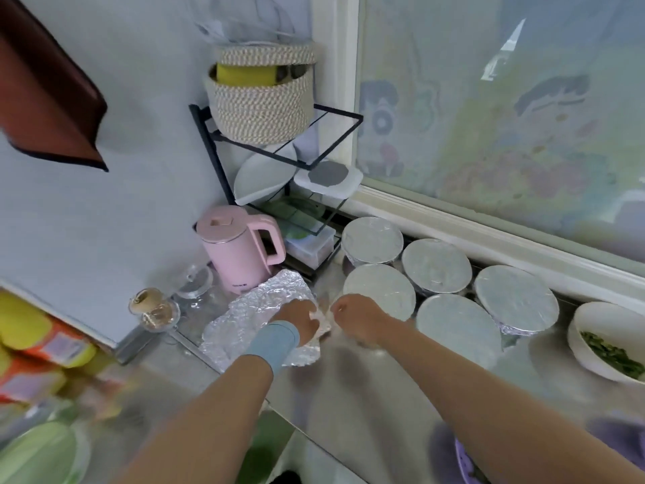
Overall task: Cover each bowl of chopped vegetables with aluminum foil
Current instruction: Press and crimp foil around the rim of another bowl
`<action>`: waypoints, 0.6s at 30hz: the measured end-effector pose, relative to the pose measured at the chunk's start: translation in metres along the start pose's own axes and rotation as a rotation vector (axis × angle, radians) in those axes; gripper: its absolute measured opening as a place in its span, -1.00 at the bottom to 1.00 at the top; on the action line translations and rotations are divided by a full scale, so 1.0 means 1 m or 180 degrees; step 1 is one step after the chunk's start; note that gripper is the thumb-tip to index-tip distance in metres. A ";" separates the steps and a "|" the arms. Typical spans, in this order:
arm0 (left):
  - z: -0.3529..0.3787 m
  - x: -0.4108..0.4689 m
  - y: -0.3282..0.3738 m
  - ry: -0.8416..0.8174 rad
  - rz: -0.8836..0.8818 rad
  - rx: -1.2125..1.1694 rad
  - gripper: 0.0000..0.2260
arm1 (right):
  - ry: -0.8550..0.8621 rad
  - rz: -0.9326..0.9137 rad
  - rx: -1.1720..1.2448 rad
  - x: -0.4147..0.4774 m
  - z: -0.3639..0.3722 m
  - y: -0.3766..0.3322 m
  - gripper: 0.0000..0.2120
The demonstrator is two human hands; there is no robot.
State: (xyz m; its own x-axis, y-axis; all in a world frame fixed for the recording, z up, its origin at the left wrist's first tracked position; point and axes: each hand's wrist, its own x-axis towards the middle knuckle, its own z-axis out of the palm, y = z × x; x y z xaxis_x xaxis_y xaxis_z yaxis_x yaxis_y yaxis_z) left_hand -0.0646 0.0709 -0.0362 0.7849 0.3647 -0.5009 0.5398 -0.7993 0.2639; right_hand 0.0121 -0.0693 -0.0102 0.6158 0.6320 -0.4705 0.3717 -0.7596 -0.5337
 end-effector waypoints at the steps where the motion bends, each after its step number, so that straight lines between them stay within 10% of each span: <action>1: -0.002 0.005 -0.020 0.0013 -0.0028 0.0010 -0.59 | -0.0031 0.0092 0.0088 0.011 0.009 -0.010 -0.69; 13: 0.022 0.038 -0.137 -0.0642 0.0371 -0.0238 -0.46 | 0.0477 0.1335 0.0833 0.095 0.094 -0.045 -0.35; 18: 0.009 0.033 -0.139 0.0018 0.0465 -0.0720 -0.53 | 0.0444 0.1252 0.1355 0.081 0.087 -0.058 -0.93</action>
State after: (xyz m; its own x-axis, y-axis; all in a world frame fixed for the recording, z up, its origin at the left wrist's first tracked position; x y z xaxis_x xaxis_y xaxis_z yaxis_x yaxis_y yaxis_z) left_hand -0.1164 0.1896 -0.0964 0.8608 0.2565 -0.4395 0.4745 -0.7168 0.5110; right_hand -0.0204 0.0391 -0.0786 0.7469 0.2675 -0.6087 -0.1963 -0.7859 -0.5863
